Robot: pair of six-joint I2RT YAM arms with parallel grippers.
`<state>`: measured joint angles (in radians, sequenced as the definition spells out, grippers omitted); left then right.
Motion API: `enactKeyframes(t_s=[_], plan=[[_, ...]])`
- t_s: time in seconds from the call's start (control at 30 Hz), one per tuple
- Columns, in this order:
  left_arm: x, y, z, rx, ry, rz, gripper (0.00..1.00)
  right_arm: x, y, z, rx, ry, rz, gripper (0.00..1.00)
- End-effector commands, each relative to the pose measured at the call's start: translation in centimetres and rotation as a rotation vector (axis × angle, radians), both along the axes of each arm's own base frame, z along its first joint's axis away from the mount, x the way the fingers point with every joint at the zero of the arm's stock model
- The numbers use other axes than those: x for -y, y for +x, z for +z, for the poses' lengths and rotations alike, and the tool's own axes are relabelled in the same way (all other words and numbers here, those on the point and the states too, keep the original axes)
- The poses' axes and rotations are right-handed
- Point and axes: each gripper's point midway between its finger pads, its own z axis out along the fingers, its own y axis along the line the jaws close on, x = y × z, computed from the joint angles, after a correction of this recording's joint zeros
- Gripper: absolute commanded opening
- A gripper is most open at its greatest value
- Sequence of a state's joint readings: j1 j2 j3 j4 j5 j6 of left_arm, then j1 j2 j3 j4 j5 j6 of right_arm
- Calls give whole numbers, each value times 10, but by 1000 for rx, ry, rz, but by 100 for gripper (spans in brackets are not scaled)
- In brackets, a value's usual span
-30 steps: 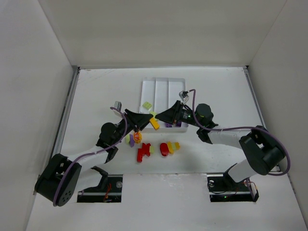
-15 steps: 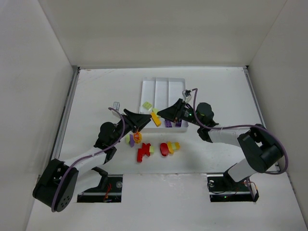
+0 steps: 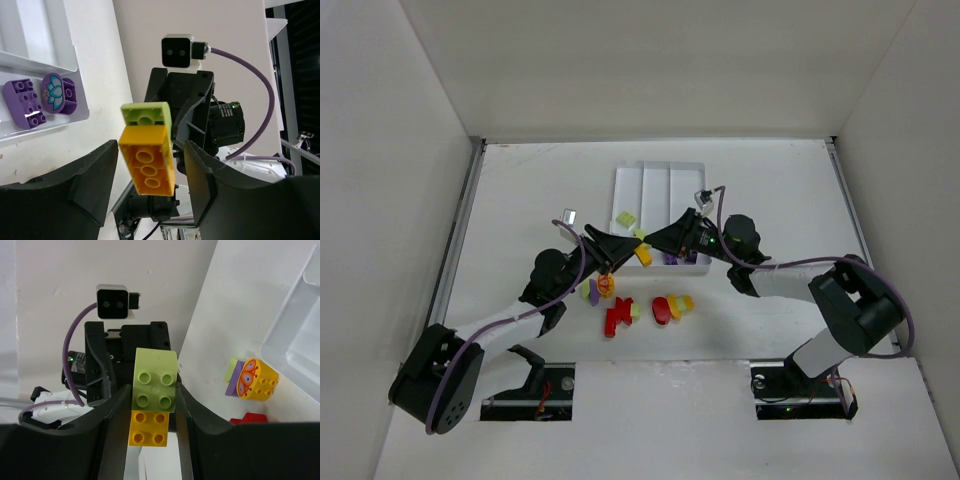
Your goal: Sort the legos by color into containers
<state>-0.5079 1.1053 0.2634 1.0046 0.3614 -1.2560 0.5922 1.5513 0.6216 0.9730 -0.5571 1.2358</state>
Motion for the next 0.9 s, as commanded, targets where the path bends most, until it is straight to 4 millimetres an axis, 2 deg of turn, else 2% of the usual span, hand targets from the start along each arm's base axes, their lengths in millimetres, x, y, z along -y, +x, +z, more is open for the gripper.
enactKeyframes(t_s=[0.0, 0.17, 0.3, 0.47, 0.7, 0.87], plan=[[6, 3, 28, 110, -18, -6, 51, -5, 1, 23, 72, 56, 8, 31], [7, 5, 26, 118, -4, 3, 38, -4, -1, 24, 69, 63, 11, 32], [8, 5, 27, 118, -3, 4, 36, -4, -1, 23, 65, 62, 9, 32], [6, 4, 30, 135, -6, 13, 26, -2, 2, 24, 55, 79, -9, 31], [0, -4, 28, 156, 3, 15, 23, 16, 26, 24, 32, 104, -72, 31], [-10, -7, 20, 153, 23, 30, 22, 13, 43, 23, 31, 85, -83, 31]])
